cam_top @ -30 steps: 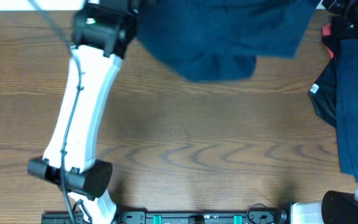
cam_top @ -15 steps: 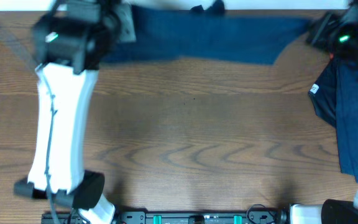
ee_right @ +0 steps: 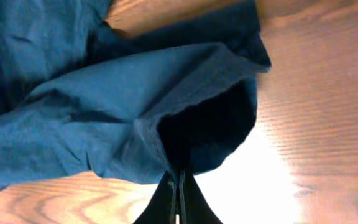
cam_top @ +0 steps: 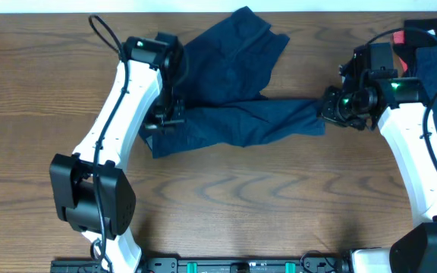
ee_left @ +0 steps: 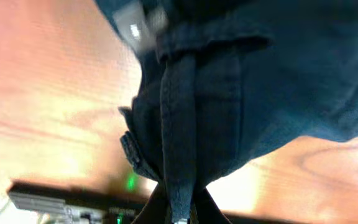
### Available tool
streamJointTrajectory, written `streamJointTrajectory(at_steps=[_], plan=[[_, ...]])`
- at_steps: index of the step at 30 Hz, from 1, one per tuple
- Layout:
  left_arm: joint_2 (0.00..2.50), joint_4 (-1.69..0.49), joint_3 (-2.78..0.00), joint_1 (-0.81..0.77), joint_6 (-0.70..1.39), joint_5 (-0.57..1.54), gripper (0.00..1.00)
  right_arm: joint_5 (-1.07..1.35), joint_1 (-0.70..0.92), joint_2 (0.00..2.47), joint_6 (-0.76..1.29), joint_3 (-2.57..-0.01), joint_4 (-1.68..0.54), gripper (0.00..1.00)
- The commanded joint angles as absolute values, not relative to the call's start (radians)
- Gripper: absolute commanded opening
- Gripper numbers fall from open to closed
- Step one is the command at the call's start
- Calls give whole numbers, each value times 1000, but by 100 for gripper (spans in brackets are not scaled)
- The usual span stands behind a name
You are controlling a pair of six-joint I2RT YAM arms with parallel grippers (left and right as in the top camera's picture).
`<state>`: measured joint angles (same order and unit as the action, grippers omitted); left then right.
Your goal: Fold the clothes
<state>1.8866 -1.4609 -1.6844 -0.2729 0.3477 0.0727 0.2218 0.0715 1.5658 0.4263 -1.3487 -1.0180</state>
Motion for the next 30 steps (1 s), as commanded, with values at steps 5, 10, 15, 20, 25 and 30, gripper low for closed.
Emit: streamJointTrajectory(at_steps=[5,10,15,20,25,30], plan=[[1761,-1462,-1568,-393,406,105,6,151,44,1461,494,-1353,-1068,1],[1632,-1473,-1544,-493,472,99,6,47,-9,1316,517,-1353,-1148,1],[1530,-1512,-1544,-536,505,90,6,41,-40,1174,498,-1353,-1236,1],[1498,-1602,-1544,-552,522,91,6,3,-40,1110,489,-1353,-1332,1],[1474,-1690,-1543,-583,567,91,6,-53,-40,1093,493,-1353,-1396,1],[1357,-1690,-1541,-654,658,93,6,-57,-40,1073,517,-1353,-1391,1]])
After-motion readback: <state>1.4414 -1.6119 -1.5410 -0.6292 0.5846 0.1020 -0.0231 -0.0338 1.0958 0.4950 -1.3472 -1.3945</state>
